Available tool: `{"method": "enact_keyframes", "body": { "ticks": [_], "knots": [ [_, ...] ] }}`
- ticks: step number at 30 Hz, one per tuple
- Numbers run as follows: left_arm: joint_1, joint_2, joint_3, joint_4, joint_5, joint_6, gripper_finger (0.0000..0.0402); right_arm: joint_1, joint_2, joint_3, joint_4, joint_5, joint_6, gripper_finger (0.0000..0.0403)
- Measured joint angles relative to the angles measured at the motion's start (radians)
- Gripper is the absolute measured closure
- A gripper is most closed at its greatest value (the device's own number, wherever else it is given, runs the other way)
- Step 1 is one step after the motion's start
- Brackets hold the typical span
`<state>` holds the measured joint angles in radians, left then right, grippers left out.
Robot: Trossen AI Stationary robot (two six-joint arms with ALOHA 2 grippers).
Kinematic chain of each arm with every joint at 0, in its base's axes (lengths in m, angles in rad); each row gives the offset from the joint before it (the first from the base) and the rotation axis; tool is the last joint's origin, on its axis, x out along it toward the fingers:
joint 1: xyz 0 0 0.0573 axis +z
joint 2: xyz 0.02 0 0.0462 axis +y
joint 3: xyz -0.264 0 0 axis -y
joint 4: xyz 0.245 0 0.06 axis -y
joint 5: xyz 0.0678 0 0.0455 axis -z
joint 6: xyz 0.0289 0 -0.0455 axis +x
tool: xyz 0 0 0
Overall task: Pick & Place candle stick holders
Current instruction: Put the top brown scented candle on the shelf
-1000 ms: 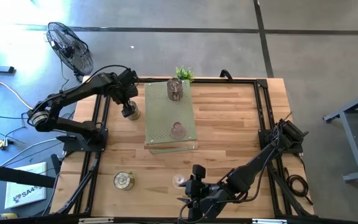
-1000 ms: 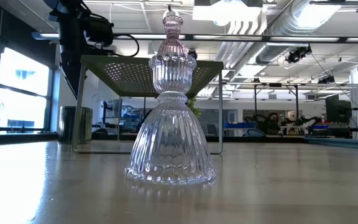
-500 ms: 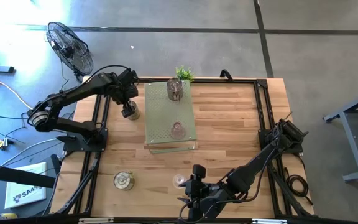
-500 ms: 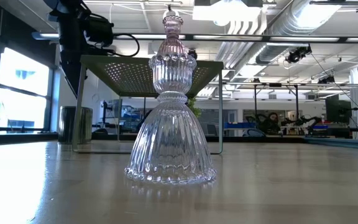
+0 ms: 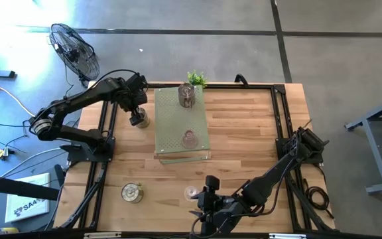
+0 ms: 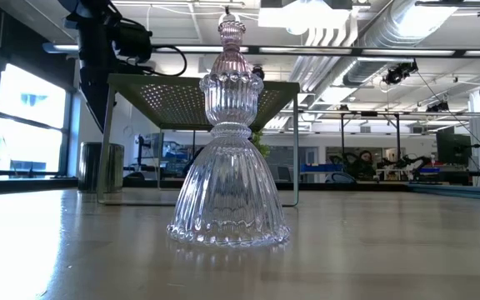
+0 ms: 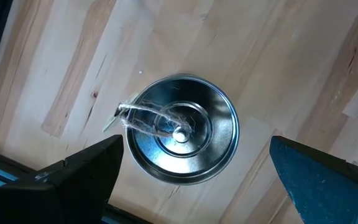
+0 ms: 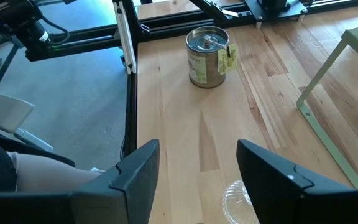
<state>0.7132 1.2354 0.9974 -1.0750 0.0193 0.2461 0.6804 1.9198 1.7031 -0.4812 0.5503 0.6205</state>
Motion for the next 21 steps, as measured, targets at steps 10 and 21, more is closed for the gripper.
{"method": "enact_keyframes", "body": {
  "ticks": [10, 21],
  "knots": [
    [0.0, 0.0, 0.0, 0.001, -0.001, -0.014, 0.0002, 0.0, 0.0, 0.0, 0.0, 0.0, 0.0, 0.0194],
    [0.0, 0.007, -0.047, 0.027, -0.007, -0.015, 0.0002, 0.0, 0.0, 0.0, -0.005, 0.0, 0.0, 0.0194]
  ]
}}
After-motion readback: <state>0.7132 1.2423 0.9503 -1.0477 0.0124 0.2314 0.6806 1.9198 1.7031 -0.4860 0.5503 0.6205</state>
